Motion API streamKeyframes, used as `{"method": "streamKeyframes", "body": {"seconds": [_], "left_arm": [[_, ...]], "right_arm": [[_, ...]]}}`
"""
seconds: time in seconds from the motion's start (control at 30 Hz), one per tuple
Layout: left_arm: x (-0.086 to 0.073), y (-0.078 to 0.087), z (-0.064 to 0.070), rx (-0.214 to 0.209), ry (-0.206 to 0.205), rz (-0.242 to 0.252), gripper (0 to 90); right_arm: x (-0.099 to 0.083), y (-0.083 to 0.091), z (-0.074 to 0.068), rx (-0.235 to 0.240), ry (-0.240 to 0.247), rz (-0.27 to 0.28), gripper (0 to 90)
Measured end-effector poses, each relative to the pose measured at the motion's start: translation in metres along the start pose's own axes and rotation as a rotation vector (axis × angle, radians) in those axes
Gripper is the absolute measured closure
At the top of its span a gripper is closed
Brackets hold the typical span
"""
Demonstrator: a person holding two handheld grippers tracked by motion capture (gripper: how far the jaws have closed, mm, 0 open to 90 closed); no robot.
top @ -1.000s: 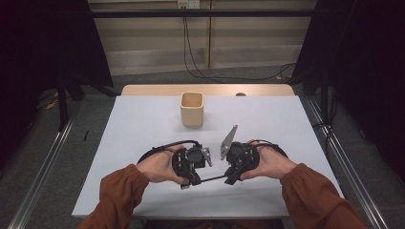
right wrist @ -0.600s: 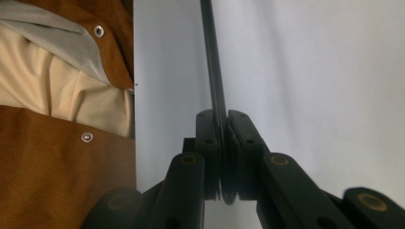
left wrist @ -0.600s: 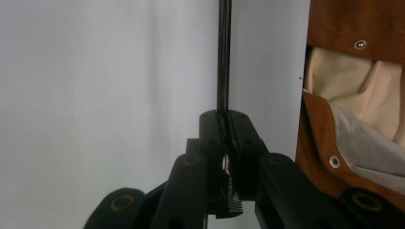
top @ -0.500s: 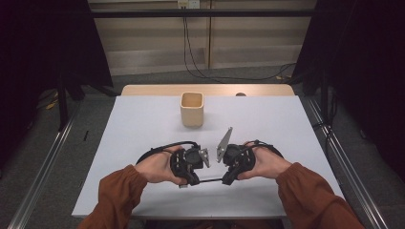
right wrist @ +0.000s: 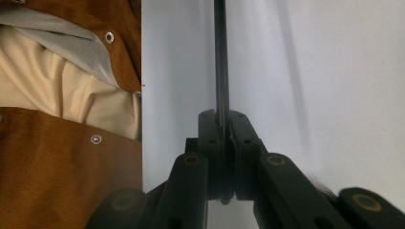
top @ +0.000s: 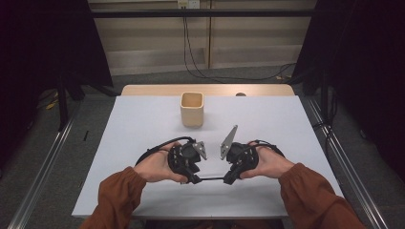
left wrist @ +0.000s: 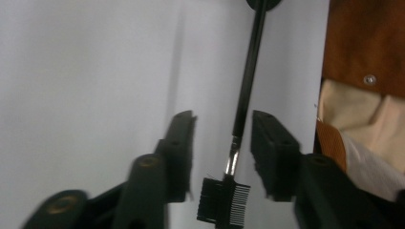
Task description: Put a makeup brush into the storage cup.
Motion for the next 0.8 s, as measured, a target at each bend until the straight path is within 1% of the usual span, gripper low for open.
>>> {"method": "streamKeyframes", "body": {"seconds": [0.07,0.13,0.17,0.2,0.23,0.27,0.3,0.33,0.37,0.4,0.43,0.47,0.57,0.6,0.63,0.67,0.7,0.73,0.77,0.8], "left_arm": [[-0.002,0.0,-0.002,0.007,0.027,0.035,51.7],[-0.006,-0.001,-0.005,0.03,0.047,0.041,43.0],[-0.007,-0.001,-0.006,0.04,0.057,0.042,38.4],[-0.009,-0.001,-0.007,0.04,0.066,0.038,33.6],[-0.009,-0.001,-0.008,0.05,0.08,0.046,29.5],[-0.009,-0.001,-0.009,0.057,0.086,0.056,25.4],[-0.009,0.0,-0.01,0.063,0.09,0.066,23.0],[-0.009,0.0,-0.011,0.077,0.1,0.078,21.2],[-0.008,0.001,-0.013,0.086,0.108,0.09,18.8],[-0.008,0.002,-0.014,0.094,0.132,0.105,14.5],[-0.008,0.003,-0.017,0.113,0.14,0.106,13.4],[-0.009,0.005,-0.019,0.126,0.158,0.11,11.8],[-0.01,0.011,-0.021,0.14,0.199,0.155,8.9],[-0.011,0.013,-0.022,0.145,0.198,0.153,8.3],[-0.012,0.013,-0.021,0.149,0.223,0.17,7.6],[-0.014,0.014,-0.022,0.153,0.23,0.172,6.8],[-0.016,0.015,-0.023,0.154,0.229,0.182,5.7],[-0.017,0.016,-0.023,0.151,0.237,0.193,4.3],[-0.018,0.018,-0.025,0.145,0.25,0.214,4.8],[-0.019,0.02,-0.027,0.148,0.276,0.236,5.6]], "right_arm": [[0.0,0.001,0.0,-0.005,-0.006,0.007,85.7],[-0.002,0.001,0.0,-0.011,-0.017,0.009,85.7],[-0.002,0.001,0.001,-0.014,-0.015,0.013,85.7],[-0.002,0.002,0.001,-0.017,-0.016,0.015,85.7],[-0.003,0.002,0.0,-0.016,-0.027,0.018,85.7],[-0.004,0.002,0.001,-0.02,-0.024,0.015,85.7],[-0.003,0.003,0.002,-0.027,-0.023,0.023,85.7],[-0.003,0.003,0.003,-0.03,-0.024,0.028,85.7],[-0.004,0.004,0.004,-0.036,-0.034,0.028,85.7],[-0.004,0.005,0.004,-0.037,-0.036,0.035,85.7],[-0.005,0.006,0.005,-0.038,-0.039,0.039,85.6],[-0.005,0.007,0.006,-0.043,-0.05,0.046,85.7],[-0.009,0.01,0.008,-0.05,-0.054,0.051,85.6],[-0.01,0.011,0.008,-0.056,-0.061,0.056,85.7],[-0.012,0.011,0.007,-0.057,-0.069,0.057,85.6],[-0.014,0.012,0.008,-0.062,-0.063,0.059,85.7],[-0.015,0.013,0.008,-0.066,-0.073,0.066,85.7],[-0.017,0.014,0.009,-0.075,-0.08,0.078,85.7],[-0.018,0.016,0.01,-0.082,-0.079,0.089,85.7],[-0.02,0.017,0.011,-0.089,-0.079,0.099,85.6]]}}
Point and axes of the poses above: each handheld gripper's, and its own axes: y roughly backward along the jaws, x roughly out of its top, z roughly to its right, the point moved 8 cm from there along -y, roughly forward along the jaws, and after that the axes turned 11 degrees about x, right-handed, at the moved point
